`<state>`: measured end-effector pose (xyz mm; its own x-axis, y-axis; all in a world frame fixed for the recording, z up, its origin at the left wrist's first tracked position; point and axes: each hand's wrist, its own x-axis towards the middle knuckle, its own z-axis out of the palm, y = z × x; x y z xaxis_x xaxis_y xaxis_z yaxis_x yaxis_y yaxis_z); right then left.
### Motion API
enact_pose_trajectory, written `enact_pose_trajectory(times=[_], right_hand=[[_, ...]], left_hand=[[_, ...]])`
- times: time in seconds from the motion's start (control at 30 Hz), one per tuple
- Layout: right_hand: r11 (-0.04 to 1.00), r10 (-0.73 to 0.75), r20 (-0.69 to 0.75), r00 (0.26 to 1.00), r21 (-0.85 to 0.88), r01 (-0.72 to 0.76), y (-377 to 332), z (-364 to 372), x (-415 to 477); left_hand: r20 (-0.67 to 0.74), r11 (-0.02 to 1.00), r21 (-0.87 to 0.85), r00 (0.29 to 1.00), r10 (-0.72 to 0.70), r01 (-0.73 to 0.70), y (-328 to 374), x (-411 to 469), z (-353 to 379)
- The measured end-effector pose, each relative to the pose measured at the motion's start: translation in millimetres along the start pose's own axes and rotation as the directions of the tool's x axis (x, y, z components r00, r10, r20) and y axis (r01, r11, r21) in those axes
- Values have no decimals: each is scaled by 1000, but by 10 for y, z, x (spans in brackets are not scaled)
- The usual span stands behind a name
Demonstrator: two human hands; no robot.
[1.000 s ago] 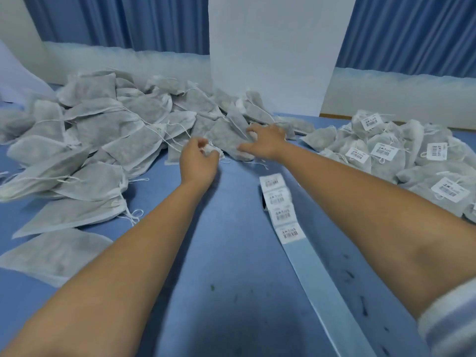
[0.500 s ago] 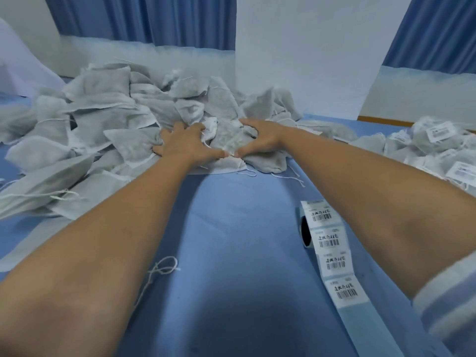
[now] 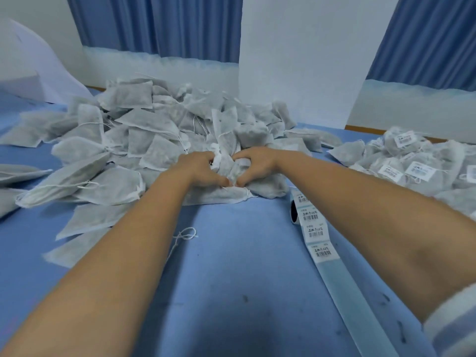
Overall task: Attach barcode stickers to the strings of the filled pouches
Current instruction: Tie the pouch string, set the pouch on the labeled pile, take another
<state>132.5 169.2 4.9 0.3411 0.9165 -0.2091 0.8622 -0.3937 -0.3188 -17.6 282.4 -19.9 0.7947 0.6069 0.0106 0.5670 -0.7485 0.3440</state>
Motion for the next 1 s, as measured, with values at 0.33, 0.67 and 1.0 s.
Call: enact_pose_trajectory(times=[0.33,0.67,1.0], right_hand=[[987,-162,-3,987,8,162,-324,339,-714],[945,-87,-281,956,280,168,-253,243,-1183],[676,209,-524,826,688,265,-338,-87,-1432]], left_hand=[[204,996,-12,976,-79,83,121,-884,-223],[-323,942,-289,910,-262,169,591,-1226,93],[-714,800,-433,700,-23,-415,952,-1358,310]])
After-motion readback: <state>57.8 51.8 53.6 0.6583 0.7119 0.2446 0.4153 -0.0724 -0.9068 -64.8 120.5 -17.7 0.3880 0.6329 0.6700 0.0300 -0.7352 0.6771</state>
